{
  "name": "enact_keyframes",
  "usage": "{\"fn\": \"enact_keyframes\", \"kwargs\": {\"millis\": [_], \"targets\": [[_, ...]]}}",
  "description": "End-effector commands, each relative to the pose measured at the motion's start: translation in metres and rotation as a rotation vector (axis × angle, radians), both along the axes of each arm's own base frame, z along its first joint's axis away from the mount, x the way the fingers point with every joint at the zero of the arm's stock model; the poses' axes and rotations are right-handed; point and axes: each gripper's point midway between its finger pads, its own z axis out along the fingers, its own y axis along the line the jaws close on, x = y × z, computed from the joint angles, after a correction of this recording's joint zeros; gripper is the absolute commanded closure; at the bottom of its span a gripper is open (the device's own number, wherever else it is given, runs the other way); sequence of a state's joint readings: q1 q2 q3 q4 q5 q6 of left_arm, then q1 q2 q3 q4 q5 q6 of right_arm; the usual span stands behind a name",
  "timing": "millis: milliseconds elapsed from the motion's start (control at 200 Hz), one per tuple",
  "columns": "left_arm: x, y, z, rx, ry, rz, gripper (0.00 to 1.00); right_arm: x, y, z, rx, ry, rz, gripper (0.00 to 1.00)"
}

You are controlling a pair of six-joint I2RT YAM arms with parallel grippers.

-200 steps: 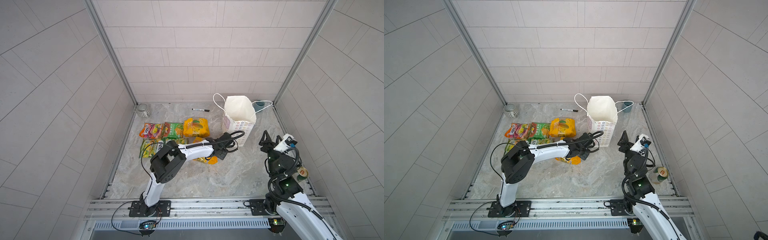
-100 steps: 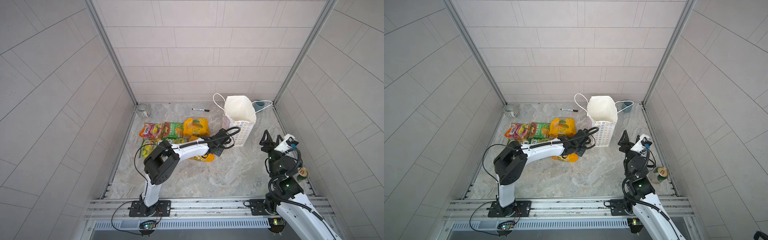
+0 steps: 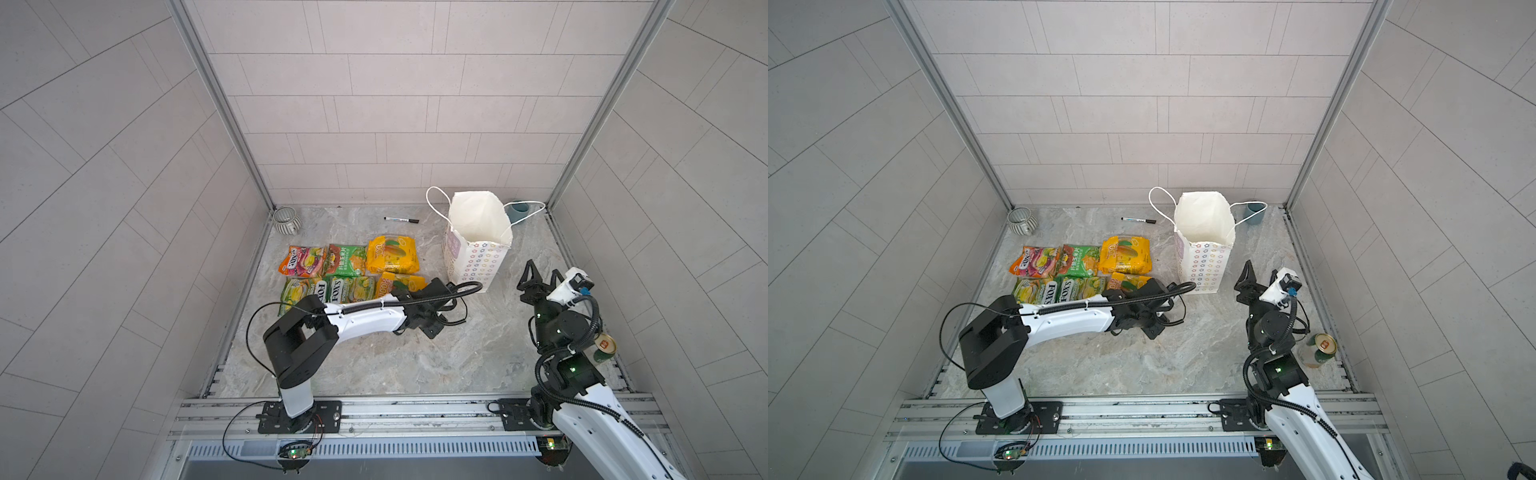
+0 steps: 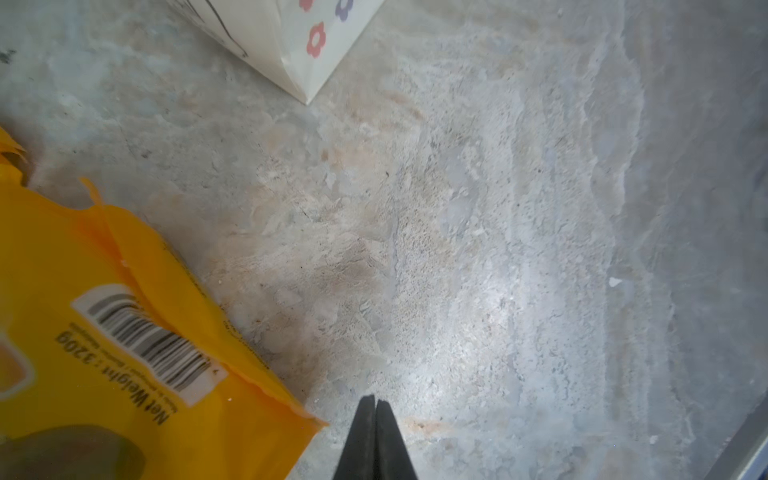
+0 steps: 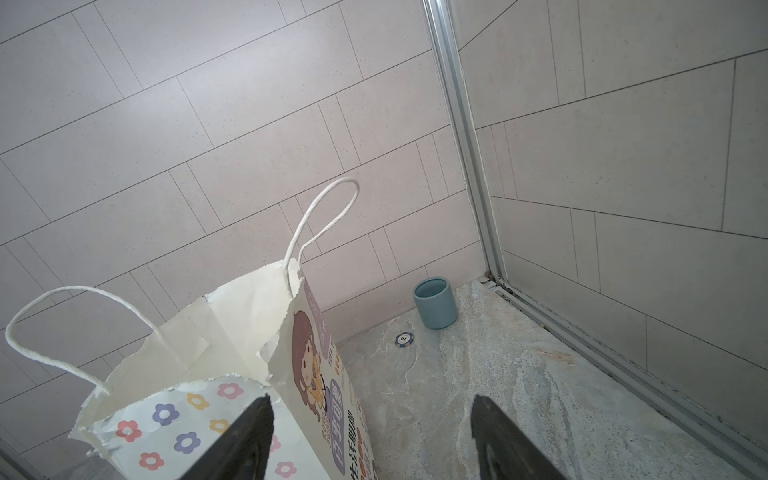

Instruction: Take the snacks out of the paper bag

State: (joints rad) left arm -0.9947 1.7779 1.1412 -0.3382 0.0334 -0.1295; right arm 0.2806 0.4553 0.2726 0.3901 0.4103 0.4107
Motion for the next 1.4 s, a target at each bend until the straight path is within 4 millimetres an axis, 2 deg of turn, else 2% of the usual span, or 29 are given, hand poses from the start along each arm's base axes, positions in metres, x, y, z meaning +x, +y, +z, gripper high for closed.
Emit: {"fn": "enact_keyframes", "kwargs": {"millis": [0, 185, 350, 650, 846, 1011, 1116, 1241, 1396], "targets": [[0.01, -0.002, -0.007, 0.002, -0.034, -0.002, 0.95, 0.0, 0.0, 0.002, 0.0, -0.015, 0.002, 0.24], [0.028, 0.001, -0.02, 0.003, -0.041, 0.063, 0.96, 0.0, 0.0, 0.002, -0.001, -0.014, 0.002, 0.24], [0.042, 0.012, -0.024, 0.016, -0.061, 0.13, 0.97, 0.0, 0.0, 0.002, -0.001, -0.015, 0.002, 0.24], [0.045, 0.029, -0.032, 0.056, -0.053, 0.137, 0.98, -0.001, 0.0, 0.002, -0.001, -0.015, 0.002, 0.24], [0.048, 0.039, -0.025, 0.063, -0.072, 0.147, 0.98, 0.0, 0.0, 0.002, 0.0, -0.014, 0.002, 0.24], [0.052, 0.032, 0.0, 0.014, -0.109, 0.138, 0.95, 0.0, 0.001, 0.0, -0.001, -0.011, 0.002, 0.24], [0.056, 0.024, 0.028, -0.04, -0.135, 0.128, 0.89, 0.001, 0.001, 0.0, -0.001, -0.012, 0.002, 0.24], [0.057, 0.016, 0.069, -0.122, -0.179, 0.1, 0.74, 0.001, 0.001, 0.0, -0.003, -0.013, 0.002, 0.24], [0.061, 0.022, 0.14, -0.277, -0.356, 0.103, 0.65, 0.004, 0.001, -0.003, -0.005, -0.019, -0.001, 0.25]]}}
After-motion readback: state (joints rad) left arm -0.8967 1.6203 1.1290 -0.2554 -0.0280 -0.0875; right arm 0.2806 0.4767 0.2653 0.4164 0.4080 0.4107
